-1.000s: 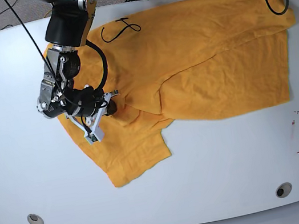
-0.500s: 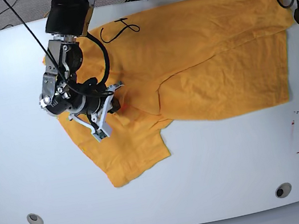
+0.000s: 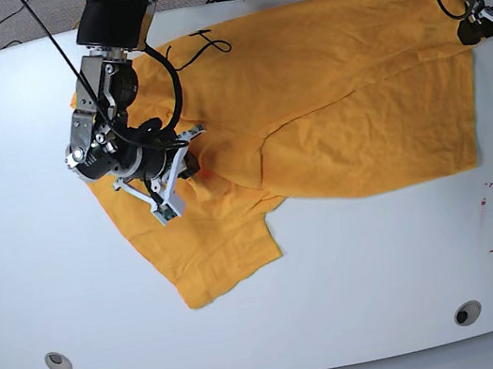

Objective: Layout the t-shirt on the table in an organized manner, then fold the t-shirt properly

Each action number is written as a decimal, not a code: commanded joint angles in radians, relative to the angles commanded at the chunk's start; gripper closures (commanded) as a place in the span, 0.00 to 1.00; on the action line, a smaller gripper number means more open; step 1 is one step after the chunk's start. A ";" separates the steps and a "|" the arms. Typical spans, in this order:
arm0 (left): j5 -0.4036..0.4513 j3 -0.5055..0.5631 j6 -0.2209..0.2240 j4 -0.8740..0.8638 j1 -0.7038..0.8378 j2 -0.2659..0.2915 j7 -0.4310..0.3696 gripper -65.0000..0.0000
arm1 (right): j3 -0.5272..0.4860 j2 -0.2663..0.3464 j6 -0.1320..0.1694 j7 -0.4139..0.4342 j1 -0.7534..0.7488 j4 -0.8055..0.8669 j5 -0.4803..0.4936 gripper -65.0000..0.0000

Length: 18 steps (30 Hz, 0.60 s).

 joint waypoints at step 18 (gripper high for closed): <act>0.000 -0.006 0.064 -0.002 0.041 0.018 0.000 0.35 | -0.002 -0.003 0.000 -0.002 0.000 0.000 0.000 0.96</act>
